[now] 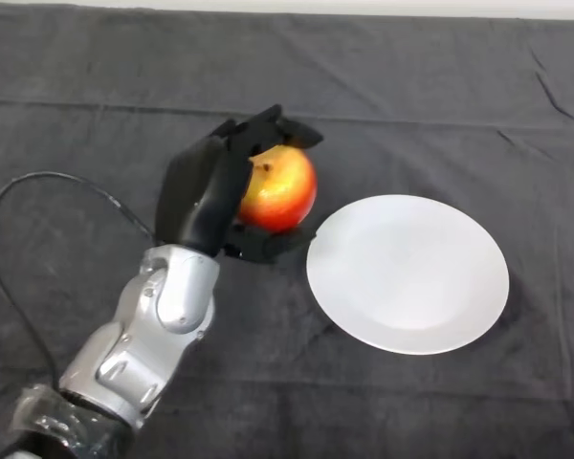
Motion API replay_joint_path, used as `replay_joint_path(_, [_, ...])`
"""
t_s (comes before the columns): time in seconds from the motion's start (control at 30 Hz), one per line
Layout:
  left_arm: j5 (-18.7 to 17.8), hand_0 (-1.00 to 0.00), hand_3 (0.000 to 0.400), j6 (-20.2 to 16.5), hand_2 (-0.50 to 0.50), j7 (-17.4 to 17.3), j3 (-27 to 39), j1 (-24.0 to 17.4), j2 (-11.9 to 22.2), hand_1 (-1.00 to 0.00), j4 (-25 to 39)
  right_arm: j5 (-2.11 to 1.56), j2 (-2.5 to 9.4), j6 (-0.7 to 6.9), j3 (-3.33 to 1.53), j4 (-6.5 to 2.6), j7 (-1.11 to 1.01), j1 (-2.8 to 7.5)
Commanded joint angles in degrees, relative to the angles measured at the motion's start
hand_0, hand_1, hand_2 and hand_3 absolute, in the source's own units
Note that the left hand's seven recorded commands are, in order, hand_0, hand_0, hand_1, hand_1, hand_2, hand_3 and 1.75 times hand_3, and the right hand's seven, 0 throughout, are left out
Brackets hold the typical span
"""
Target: Move the apple to the plate
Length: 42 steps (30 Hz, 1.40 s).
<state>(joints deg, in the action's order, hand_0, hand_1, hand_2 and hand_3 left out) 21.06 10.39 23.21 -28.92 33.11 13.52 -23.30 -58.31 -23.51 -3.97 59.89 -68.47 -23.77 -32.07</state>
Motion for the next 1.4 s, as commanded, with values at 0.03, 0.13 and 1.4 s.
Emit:
replay_joint_path(0.03, [-0.7, -1.00, 0.400, 1.4, 0.00, 1.6, -1.3, 3.6, -0.3, -1.00, -2.4, -0.65, -0.43, -0.06, 0.57, 2.14, 0.41, 0.69])
replay_joint_path(0.13, [-1.4, -1.00, 0.400, 1.7, 0.00, 2.4, -3.4, 4.6, -1.2, -1.00, -4.1, -0.66, -0.45, -0.07, 0.58, 2.09, 0.39, 0.67])
replay_joint_path(1.4, [-12.7, 0.00, 0.000, 7.2, 0.00, 7.7, -26.9, 13.2, -4.0, 0.00, -17.8, -0.79, -0.83, -0.26, 0.79, 1.10, -0.18, 0.40])
